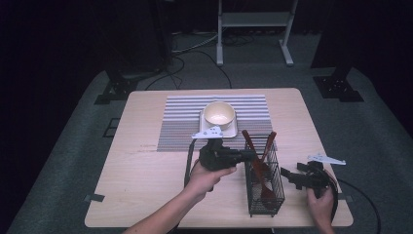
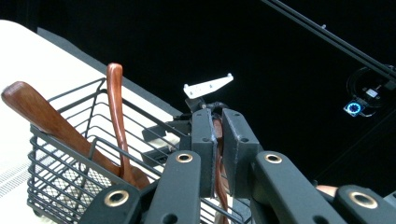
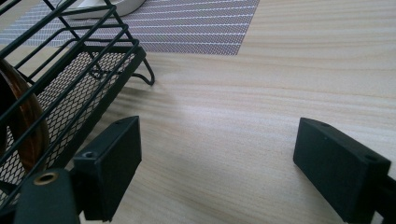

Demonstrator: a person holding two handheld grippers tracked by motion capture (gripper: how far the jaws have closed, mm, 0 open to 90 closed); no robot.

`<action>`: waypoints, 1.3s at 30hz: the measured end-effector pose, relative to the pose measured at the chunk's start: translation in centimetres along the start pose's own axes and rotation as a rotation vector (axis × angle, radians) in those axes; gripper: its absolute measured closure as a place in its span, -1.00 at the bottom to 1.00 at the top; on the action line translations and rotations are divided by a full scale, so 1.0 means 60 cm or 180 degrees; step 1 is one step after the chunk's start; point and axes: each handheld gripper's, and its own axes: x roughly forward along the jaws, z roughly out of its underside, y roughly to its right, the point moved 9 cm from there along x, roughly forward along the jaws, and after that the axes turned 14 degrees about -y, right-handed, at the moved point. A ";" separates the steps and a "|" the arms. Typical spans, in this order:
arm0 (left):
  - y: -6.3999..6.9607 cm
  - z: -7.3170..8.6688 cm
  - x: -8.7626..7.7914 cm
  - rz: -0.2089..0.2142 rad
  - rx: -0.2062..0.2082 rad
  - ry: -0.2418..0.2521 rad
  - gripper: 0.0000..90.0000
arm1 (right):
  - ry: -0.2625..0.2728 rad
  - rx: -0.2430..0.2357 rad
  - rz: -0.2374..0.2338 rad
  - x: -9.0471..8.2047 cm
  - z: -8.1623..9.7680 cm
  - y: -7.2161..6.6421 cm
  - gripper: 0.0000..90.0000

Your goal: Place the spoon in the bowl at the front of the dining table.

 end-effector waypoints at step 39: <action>-0.004 -0.036 -0.120 0.0123 -0.0334 0.0595 0.87 | -0.0002 0.0005 0.0024 0.000 0.000 0.000 -0.69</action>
